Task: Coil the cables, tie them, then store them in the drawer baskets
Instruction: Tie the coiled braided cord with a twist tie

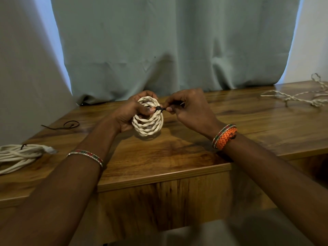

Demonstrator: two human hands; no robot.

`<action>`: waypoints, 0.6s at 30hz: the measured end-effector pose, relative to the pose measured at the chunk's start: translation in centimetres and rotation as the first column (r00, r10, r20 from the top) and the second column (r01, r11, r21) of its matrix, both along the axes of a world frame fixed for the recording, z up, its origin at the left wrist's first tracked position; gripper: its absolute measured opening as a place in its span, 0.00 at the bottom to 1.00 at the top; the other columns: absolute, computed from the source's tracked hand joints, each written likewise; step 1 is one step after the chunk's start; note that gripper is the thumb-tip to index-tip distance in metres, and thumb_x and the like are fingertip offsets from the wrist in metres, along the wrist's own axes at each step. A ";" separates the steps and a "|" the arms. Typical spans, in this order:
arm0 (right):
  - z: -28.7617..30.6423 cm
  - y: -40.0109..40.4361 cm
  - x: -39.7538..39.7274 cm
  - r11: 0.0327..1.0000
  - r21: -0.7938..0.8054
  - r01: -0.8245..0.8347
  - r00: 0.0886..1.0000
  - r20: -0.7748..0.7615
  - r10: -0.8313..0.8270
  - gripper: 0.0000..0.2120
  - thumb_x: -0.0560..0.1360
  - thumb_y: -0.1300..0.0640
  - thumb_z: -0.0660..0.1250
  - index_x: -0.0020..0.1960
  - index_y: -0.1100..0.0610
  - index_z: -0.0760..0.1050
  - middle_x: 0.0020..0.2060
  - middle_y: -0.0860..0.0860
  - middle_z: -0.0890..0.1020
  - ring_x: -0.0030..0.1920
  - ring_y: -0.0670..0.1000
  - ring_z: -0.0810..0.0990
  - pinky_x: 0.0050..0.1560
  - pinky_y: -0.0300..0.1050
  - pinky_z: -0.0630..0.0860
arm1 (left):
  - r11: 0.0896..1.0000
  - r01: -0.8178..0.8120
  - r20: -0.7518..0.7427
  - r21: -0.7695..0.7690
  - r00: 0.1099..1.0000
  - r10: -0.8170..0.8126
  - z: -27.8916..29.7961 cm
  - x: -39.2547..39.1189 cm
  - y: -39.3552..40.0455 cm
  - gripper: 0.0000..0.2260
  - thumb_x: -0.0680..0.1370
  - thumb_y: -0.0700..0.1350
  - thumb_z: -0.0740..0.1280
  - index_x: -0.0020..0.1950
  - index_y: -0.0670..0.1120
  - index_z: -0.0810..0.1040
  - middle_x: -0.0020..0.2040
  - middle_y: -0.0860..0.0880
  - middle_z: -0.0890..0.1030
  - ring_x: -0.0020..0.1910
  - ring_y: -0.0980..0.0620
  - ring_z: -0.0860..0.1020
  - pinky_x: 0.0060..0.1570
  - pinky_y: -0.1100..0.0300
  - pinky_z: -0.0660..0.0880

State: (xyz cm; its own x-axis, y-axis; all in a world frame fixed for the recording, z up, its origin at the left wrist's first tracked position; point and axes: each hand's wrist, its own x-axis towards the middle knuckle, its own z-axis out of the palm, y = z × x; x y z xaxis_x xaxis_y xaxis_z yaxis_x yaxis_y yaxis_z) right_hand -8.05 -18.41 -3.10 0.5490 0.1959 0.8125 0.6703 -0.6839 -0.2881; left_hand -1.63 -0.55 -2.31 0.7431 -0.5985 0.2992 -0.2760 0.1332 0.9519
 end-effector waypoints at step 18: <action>-0.1 0.0 0.2 0.981 0.192 -0.011 0.998 -0.064 0.023 0.06 0.67 0.68 0.73 0.42 0.61 0.84 0.35 0.53 0.85 0.35 0.48 0.83 0.40 0.50 0.81 | 0.998 -0.030 -0.004 -0.061 1.000 0.030 -0.2 -0.3 -1.0 0.15 0.62 0.31 0.63 0.45 0.44 0.72 0.29 0.50 0.80 0.28 0.55 0.78 0.30 0.66 0.75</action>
State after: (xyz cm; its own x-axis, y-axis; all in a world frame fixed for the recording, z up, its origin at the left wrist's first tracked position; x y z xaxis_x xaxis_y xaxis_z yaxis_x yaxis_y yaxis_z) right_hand -7.89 -18.39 -3.21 0.6001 0.0501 0.7984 0.6567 -0.6007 -0.4559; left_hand -1.94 -1.52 -2.47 0.7614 -0.5566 0.3323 -0.2778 0.1829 0.9431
